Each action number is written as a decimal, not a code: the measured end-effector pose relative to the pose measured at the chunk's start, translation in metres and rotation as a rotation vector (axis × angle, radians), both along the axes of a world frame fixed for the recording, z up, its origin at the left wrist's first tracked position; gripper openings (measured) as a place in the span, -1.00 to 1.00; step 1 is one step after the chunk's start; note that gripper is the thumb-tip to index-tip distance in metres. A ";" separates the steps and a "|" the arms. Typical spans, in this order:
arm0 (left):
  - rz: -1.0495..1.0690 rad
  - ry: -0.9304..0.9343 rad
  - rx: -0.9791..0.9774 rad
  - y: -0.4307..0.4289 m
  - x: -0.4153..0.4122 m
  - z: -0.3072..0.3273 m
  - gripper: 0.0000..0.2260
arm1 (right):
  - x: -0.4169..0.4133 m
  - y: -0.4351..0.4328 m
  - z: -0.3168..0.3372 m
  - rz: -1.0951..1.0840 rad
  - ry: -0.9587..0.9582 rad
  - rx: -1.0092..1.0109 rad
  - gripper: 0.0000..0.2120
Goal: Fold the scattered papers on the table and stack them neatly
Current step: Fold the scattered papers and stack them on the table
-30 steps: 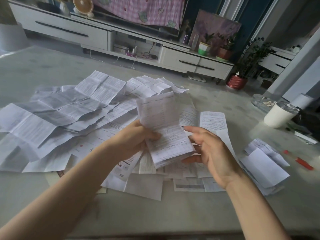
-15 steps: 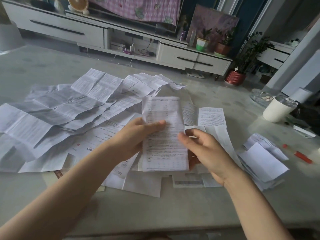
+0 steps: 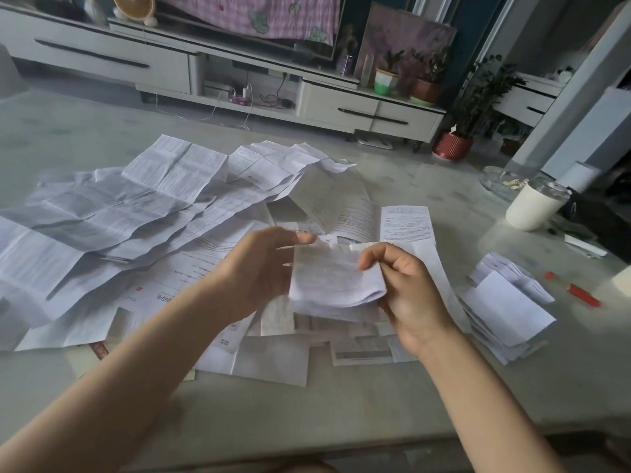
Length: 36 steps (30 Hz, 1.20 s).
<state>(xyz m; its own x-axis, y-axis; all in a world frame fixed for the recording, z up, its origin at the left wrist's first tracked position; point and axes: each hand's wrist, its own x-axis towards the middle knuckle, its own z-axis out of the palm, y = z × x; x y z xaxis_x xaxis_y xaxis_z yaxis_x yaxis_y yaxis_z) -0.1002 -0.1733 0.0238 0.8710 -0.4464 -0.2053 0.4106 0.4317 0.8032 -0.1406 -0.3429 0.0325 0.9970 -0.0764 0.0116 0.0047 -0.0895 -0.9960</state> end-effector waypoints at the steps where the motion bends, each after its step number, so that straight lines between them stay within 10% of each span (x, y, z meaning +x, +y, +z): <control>1: -0.032 0.005 0.002 0.000 0.000 -0.001 -0.72 | 0.001 0.000 -0.002 -0.035 -0.042 -0.004 -0.58; 7: -0.227 -0.110 0.117 -0.007 -0.011 -0.004 -0.78 | 0.002 0.000 -0.005 -0.066 -0.243 -0.270 -0.56; 15: 0.006 -0.318 0.166 -0.007 -0.006 -0.017 -0.87 | -0.012 -0.001 0.000 0.125 0.107 -0.105 -0.82; 36: -0.010 -0.373 0.297 -0.025 -0.016 0.010 -0.89 | -0.021 -0.025 0.006 0.016 0.115 0.132 -0.80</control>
<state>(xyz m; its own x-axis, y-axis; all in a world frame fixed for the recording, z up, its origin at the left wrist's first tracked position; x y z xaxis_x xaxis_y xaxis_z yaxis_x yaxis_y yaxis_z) -0.1162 -0.1984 0.0336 0.9056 -0.4241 0.0008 0.0735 0.1587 0.9846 -0.1613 -0.3682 0.0381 0.9922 -0.0541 -0.1121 -0.1099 0.0408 -0.9931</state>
